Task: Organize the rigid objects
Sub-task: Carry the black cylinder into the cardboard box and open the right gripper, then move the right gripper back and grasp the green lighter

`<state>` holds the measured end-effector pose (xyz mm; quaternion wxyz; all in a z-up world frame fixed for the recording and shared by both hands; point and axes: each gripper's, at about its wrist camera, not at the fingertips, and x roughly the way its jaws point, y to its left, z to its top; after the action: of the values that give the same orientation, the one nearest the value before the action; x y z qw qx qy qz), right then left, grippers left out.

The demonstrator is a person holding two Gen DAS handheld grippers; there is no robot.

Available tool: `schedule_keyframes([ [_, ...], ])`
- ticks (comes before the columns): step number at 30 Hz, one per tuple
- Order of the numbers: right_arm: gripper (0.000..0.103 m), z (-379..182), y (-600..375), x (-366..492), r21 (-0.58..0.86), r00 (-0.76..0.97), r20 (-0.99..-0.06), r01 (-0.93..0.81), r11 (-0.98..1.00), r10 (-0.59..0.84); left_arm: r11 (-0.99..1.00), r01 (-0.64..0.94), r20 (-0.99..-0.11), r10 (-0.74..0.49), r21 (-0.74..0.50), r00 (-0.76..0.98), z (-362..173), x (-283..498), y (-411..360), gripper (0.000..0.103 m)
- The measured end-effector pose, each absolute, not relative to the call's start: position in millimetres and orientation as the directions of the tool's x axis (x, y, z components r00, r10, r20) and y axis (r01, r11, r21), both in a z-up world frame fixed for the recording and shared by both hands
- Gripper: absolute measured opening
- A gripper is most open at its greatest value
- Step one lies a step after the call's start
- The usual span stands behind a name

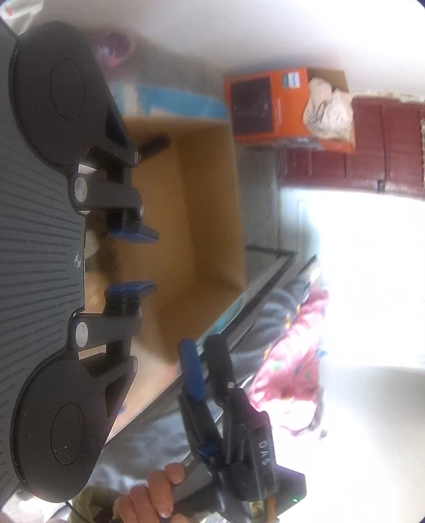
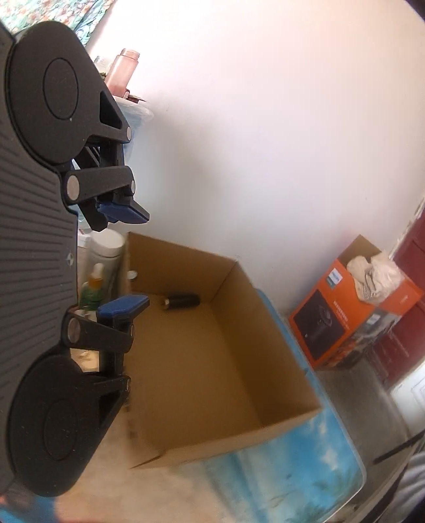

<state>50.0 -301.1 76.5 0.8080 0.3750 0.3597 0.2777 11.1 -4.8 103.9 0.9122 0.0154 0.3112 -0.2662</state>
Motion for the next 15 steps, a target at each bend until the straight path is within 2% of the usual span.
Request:
schedule_keyframes([
  [3, 0.051, 28.1, -314.7, 24.5, 0.859, 0.572, -0.386, -0.063, 0.508, 0.723, 0.836, 0.524, -0.621, -0.499, -0.162, 0.604, 79.0, 4.3, -21.2, 0.025],
  [8, 0.049, -25.5, -311.0, -2.3, 0.864, 0.577, -0.436, 0.053, 0.501, 0.691, 0.843, 0.519, -0.694, -0.459, -0.142, 0.555, 28.8, -2.2, -41.0, 0.025],
  [11, 0.048, -52.2, -311.4, -10.2, 0.901, 0.543, -0.417, 0.139, 0.411, 0.729, 0.849, 0.520, -0.710, -0.424, -0.096, 0.561, 13.8, 10.9, -49.4, 0.025],
  [15, 0.048, -68.9, -306.7, -8.5, 0.906, 0.512, -0.421, 0.208, 0.368, 0.749, 0.829, 0.550, -0.716, -0.441, -0.095, 0.541, 3.0, 22.3, -51.9, 0.025],
])
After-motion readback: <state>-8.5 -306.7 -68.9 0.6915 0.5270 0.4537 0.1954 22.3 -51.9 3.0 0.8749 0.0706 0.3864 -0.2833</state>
